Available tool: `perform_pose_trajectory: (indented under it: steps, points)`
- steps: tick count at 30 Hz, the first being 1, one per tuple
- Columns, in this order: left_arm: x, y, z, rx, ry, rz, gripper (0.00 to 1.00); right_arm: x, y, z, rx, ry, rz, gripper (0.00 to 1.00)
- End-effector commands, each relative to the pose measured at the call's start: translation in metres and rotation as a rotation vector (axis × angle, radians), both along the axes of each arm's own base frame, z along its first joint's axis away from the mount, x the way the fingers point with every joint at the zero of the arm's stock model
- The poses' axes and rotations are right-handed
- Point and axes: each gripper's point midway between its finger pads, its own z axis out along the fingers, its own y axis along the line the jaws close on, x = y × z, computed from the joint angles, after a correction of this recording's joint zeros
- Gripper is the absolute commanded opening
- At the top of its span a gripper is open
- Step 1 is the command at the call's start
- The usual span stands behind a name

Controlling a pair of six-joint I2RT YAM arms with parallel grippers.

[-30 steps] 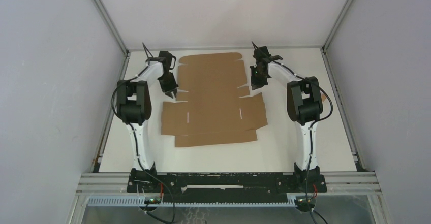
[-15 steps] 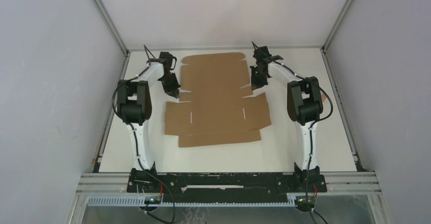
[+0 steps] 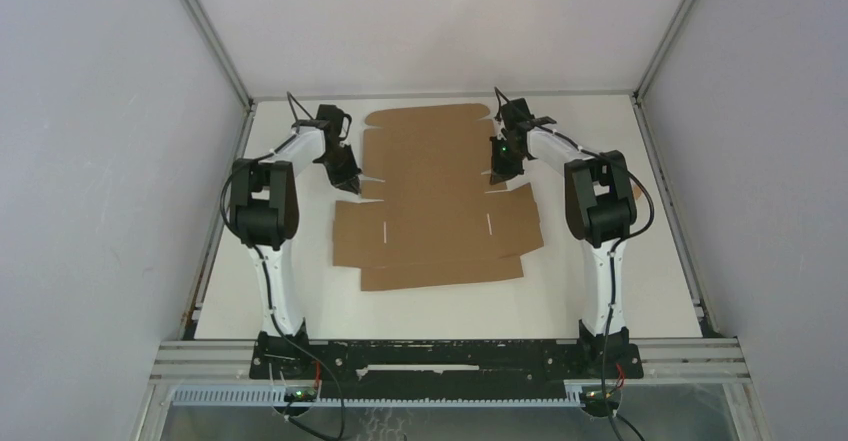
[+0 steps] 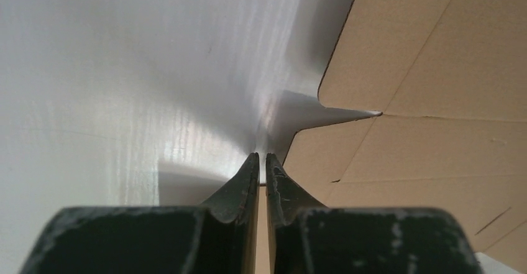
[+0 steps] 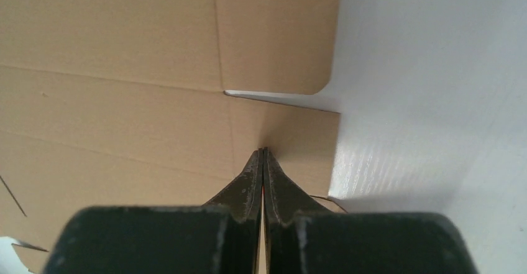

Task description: Fold the paper box

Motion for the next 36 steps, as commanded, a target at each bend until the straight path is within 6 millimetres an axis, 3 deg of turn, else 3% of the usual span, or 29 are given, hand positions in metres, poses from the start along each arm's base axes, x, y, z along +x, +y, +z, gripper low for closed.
perform_pose_trajectory:
  steps: [1,4,10,19,23,36]
  points:
    - [0.009,-0.015,0.034,-0.074,-0.1,-0.006,0.11,0.008,0.013,0.039,0.094,-0.103,0.013,0.06]
    - [0.008,-0.014,0.039,-0.079,-0.124,-0.002,0.11,0.008,0.006,0.05,0.123,-0.128,-0.006,0.08]
    - [0.011,-0.017,0.041,-0.1,-0.138,0.002,0.11,0.01,-0.026,0.064,0.1,-0.163,-0.075,0.1]
    - [0.012,-0.019,0.043,-0.109,-0.148,0.002,0.1,0.008,-0.083,0.04,-0.062,-0.117,-0.192,0.11]
    - [0.013,-0.021,0.045,-0.113,-0.153,0.001,0.1,0.006,-0.085,0.026,-0.081,-0.086,-0.191,0.11]
    - [0.014,-0.034,0.051,-0.124,-0.167,-0.019,0.09,0.011,-0.056,-0.002,-0.086,-0.038,-0.123,0.1]
